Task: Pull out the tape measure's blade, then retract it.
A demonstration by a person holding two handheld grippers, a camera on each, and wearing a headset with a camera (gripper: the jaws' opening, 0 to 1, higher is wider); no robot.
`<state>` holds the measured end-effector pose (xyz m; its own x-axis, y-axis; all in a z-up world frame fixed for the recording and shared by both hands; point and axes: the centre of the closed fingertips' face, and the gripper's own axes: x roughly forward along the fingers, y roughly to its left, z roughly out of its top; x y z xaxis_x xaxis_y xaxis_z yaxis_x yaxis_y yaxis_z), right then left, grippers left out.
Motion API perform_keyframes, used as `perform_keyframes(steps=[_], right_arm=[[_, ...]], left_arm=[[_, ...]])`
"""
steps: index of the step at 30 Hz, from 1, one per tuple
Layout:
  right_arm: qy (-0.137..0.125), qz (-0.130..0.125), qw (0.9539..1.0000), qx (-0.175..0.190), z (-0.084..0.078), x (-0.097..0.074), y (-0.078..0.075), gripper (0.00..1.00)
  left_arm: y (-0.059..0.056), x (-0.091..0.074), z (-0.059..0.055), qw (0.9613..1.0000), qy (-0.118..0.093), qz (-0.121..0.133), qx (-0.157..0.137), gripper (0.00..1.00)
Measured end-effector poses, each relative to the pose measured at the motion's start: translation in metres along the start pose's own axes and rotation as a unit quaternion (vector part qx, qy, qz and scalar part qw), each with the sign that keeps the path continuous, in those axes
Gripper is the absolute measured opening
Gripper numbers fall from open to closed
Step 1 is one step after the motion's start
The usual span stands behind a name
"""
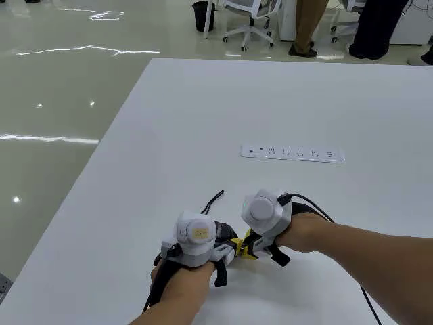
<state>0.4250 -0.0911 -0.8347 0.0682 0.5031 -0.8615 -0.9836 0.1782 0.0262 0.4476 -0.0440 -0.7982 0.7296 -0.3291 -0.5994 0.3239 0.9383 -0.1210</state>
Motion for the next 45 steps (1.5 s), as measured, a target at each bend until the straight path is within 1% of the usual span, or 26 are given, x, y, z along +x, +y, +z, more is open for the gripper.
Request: perform_keyframes(steps=[7, 10, 11, 12, 13, 14, 15, 16, 19, 20, 25, 35, 45], right_arm=[[-0.008, 0.003, 0.9999, -0.007, 0.002, 0.003, -0.001, 0.15], [-0.013, 0.014, 0.9998, 0.004, 0.001, 0.0, 0.0, 0.16], [-0.014, 0.017, 0.9998, -0.004, 0.0, -0.001, 0.001, 0.17], [-0.009, 0.02, 0.9996, -0.019, -0.004, -0.002, 0.002, 0.17], [-0.001, 0.021, 0.9997, -0.015, -0.007, -0.001, 0.003, 0.18], [-0.009, 0.02, 0.9994, -0.026, -0.007, -0.001, 0.004, 0.18], [-0.005, 0.015, 0.9996, -0.023, -0.009, -0.002, 0.002, 0.18], [-0.006, 0.007, 0.9996, -0.028, -0.009, -0.002, 0.0, 0.16], [-0.014, 0.004, 0.9994, -0.032, -0.006, -0.001, 0.002, 0.15], [-0.015, 0.003, 0.9995, -0.027, -0.006, -0.001, 0.002, 0.15], [-0.014, 0.004, 0.9994, -0.032, -0.005, 0.001, 0.001, 0.15], [-0.018, 0.004, 0.9996, -0.023, 0.001, 0.002, 0.001, 0.14], [-0.021, 0.006, 0.9996, -0.019, 0.004, 0.004, 0.002, 0.14]], left_arm=[[0.0, 0.0, 0.0, 1.0, -0.002, -0.005, 0.002, 0.57], [0.0, -0.001, 0.0, 1.0, 0.0, -0.009, 0.003, 0.57], [0.001, -0.001, 0.0, 0.9999, -0.001, -0.01, 0.002, 0.56], [0.0, -0.001, 0.0, 0.9999, -0.001, -0.011, 0.002, 0.56], [0.0, -0.001, 0.0, 0.9999, -0.002, -0.01, 0.002, 0.56], [0.0, -0.001, 0.0, 0.9999, -0.004, -0.01, 0.002, 0.56], [0.0, -0.001, 0.0, 0.9999, -0.005, -0.01, 0.001, 0.56], [0.0, -0.001, 0.0, 0.9999, -0.006, -0.011, 0.002, 0.56], [0.0, -0.001, 0.0, 0.9999, -0.005, -0.014, 0.001, 0.57], [0.0, -0.001, 0.0, 0.9999, -0.005, -0.016, 0.0, 0.57], [0.0, -0.001, 0.0, 0.9998, -0.004, -0.018, -0.001, 0.57], [0.001, -0.001, 0.0, 0.9997, -0.005, -0.02, -0.01, 0.57], [0.0, -0.001, -0.001, 0.9997, -0.004, -0.024, -0.009, 0.57]])
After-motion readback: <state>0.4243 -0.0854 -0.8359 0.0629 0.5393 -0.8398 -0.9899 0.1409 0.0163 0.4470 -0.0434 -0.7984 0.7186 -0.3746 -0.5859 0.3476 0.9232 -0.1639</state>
